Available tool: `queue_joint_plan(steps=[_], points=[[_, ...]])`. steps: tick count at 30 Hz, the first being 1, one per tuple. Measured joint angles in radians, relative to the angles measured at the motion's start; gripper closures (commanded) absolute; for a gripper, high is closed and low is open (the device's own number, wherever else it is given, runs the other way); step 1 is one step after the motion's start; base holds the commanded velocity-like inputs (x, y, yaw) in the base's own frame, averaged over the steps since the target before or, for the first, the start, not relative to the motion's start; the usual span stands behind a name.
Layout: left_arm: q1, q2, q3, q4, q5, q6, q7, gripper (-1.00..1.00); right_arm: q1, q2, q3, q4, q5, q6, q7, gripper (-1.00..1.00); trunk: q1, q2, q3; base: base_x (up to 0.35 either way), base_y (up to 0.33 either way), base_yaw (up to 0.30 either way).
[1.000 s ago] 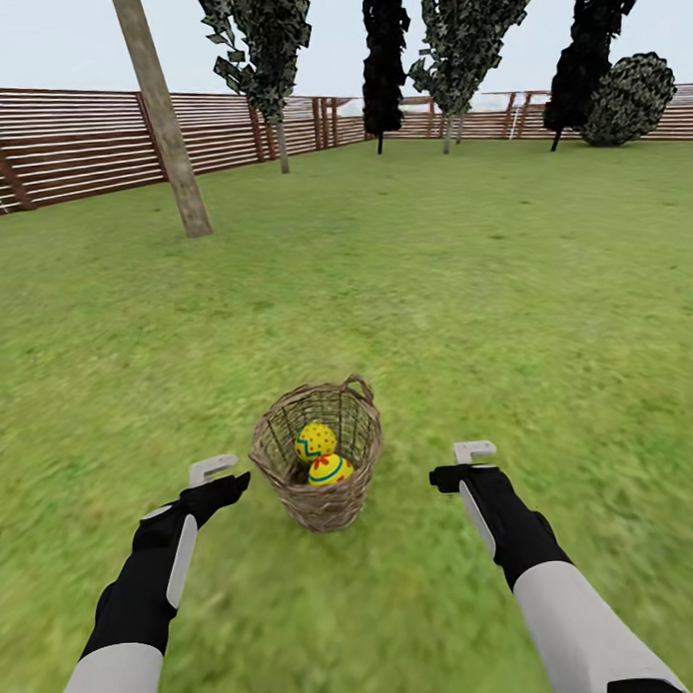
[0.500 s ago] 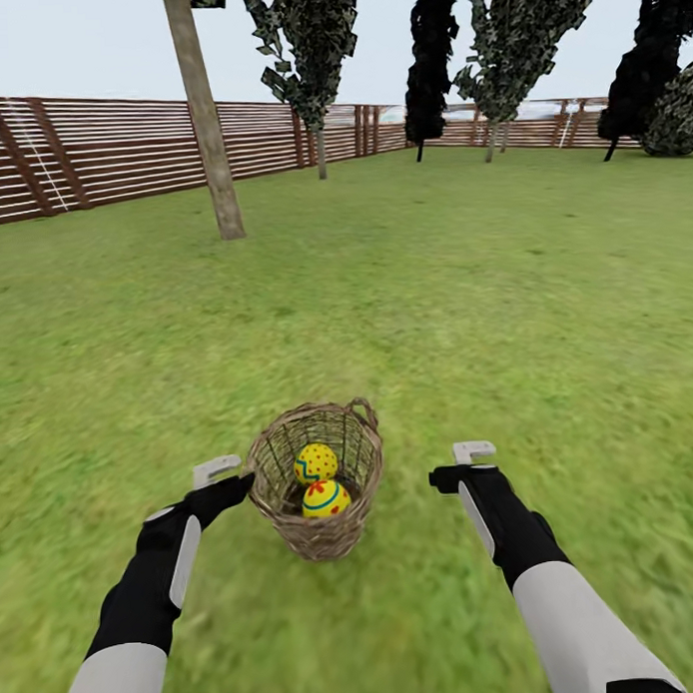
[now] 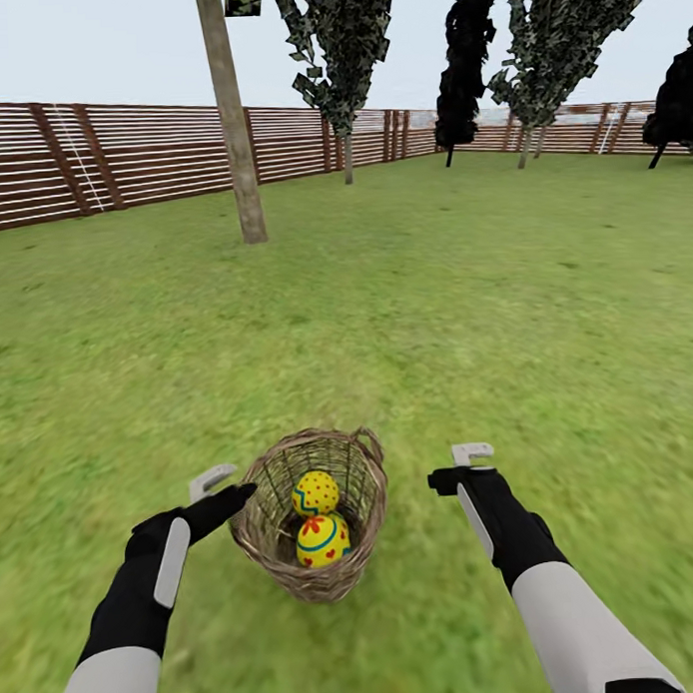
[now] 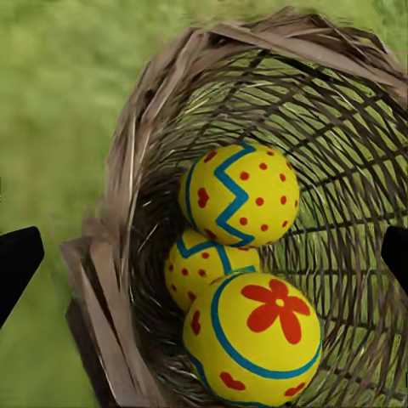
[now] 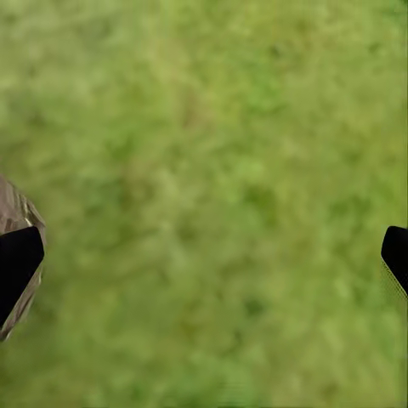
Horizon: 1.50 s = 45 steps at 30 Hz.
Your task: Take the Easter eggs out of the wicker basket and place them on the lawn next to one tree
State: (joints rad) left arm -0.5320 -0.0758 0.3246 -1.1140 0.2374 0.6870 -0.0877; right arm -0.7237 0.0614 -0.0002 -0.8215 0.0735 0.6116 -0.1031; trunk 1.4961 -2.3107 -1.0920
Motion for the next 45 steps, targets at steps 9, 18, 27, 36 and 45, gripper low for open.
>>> queue_joint_plan(steps=[9,18,27,36,45], points=[[0.005,-0.003,0.072,0.016,0.000,0.006,0.006,-1.00,0.006,0.002,0.000,-0.009,0.005,0.002,-0.005,-1.00,0.001,0.000,0.000,0.035,-0.018,0.135],[0.005,-0.005,0.079,0.147,0.002,0.005,0.014,-1.00,0.006,0.000,-0.005,-0.012,0.004,0.002,-0.006,-1.00,0.000,0.000,0.000,0.050,-0.061,0.010],[0.005,-0.026,0.078,0.155,0.002,0.003,0.014,-1.00,0.006,0.001,-0.003,-0.010,0.003,0.002,-0.003,-1.00,0.000,0.000,0.000,0.088,-0.107,0.000],[0.005,-0.025,0.082,0.149,0.011,-0.001,0.014,-1.00,0.006,0.000,-0.003,-0.009,0.003,0.000,-0.002,-1.00,0.008,-0.014,-0.006,0.000,0.000,0.000],[0.005,-0.019,0.083,0.148,0.015,0.001,0.014,-1.00,0.006,-0.002,-0.003,-0.006,0.002,0.001,-0.002,-1.00,0.012,-0.021,-0.009,0.000,0.000,0.000]])
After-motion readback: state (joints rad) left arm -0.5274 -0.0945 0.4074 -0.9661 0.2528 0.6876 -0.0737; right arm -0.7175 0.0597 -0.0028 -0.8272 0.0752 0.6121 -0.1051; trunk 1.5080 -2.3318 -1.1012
